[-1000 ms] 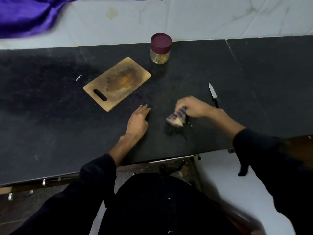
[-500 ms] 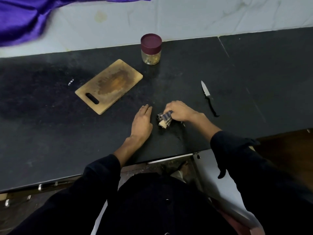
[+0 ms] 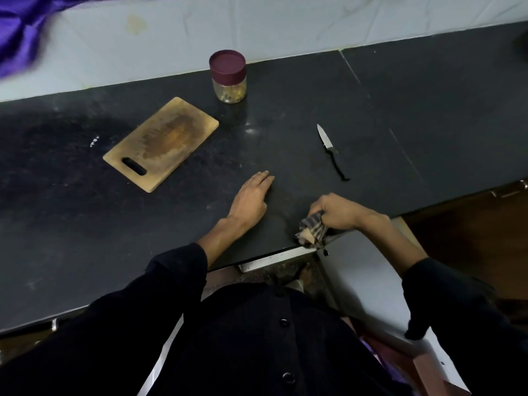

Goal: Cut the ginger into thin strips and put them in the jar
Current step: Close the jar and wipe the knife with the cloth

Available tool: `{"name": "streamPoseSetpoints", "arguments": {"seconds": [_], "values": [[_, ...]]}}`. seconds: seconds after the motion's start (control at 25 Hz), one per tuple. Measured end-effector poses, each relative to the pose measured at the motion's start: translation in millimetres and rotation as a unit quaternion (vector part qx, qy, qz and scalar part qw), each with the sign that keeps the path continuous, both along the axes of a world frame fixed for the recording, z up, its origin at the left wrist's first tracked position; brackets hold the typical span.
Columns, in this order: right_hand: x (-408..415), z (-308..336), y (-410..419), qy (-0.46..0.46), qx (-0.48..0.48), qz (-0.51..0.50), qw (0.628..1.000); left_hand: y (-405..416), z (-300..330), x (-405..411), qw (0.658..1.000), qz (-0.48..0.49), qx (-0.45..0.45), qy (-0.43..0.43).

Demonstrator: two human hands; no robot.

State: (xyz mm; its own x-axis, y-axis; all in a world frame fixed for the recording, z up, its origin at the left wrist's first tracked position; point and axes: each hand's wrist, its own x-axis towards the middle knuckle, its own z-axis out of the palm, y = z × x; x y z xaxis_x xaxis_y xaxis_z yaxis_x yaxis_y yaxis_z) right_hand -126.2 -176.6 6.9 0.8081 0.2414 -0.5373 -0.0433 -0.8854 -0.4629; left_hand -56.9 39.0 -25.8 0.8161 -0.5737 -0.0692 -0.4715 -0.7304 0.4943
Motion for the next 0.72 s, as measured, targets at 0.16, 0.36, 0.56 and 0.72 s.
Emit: {"name": "streamPoseSetpoints", "arguments": {"seconds": [0.16,0.36,0.56,0.72], "values": [[37.6,17.2,29.1,-0.183,0.091,-0.053,0.977,24.5,-0.8,8.6,0.999,0.041,-0.011,0.008],[41.9,-14.2,85.5,-0.122,0.040,0.063,0.990,48.2,-7.0,9.6,0.999,0.052,0.009,0.014],[-4.4,-16.3,46.5,-0.026,-0.024,0.126,0.991,45.3,-9.3,-1.7,0.999,0.034,0.003,0.024],[-14.2,-5.4,12.0,0.022,-0.025,0.044,0.998,35.7,-10.2,-3.2,1.000,0.023,0.000,0.019]]}}
